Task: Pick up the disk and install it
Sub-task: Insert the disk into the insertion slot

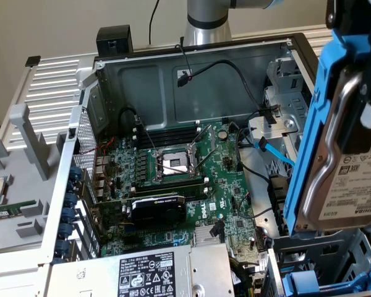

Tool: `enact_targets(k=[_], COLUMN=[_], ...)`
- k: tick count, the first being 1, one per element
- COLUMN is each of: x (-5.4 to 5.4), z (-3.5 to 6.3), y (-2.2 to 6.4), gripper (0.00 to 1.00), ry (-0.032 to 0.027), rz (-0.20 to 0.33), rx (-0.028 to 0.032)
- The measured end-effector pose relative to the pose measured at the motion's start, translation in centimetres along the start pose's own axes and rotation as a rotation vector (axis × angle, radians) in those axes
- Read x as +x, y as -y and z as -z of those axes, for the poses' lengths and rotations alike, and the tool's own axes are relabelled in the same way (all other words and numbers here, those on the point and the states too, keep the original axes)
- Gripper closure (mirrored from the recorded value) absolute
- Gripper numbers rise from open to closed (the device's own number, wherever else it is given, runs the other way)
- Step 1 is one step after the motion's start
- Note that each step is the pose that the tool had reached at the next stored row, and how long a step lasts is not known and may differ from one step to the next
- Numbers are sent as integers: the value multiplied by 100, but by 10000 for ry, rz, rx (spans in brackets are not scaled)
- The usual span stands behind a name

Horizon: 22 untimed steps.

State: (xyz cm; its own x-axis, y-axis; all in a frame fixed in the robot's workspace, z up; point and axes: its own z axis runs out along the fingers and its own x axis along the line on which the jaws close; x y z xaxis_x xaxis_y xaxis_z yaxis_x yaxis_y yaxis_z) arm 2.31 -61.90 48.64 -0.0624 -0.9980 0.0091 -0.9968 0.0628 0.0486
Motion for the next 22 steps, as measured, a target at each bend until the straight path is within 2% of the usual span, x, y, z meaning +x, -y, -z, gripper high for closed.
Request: enact_targets(k=[15,22], x=[9,7], z=[-272,-385], y=[31,57], gripper=[63,63], ry=[3,1], rz=[-60,-60], rx=[-2,-48])
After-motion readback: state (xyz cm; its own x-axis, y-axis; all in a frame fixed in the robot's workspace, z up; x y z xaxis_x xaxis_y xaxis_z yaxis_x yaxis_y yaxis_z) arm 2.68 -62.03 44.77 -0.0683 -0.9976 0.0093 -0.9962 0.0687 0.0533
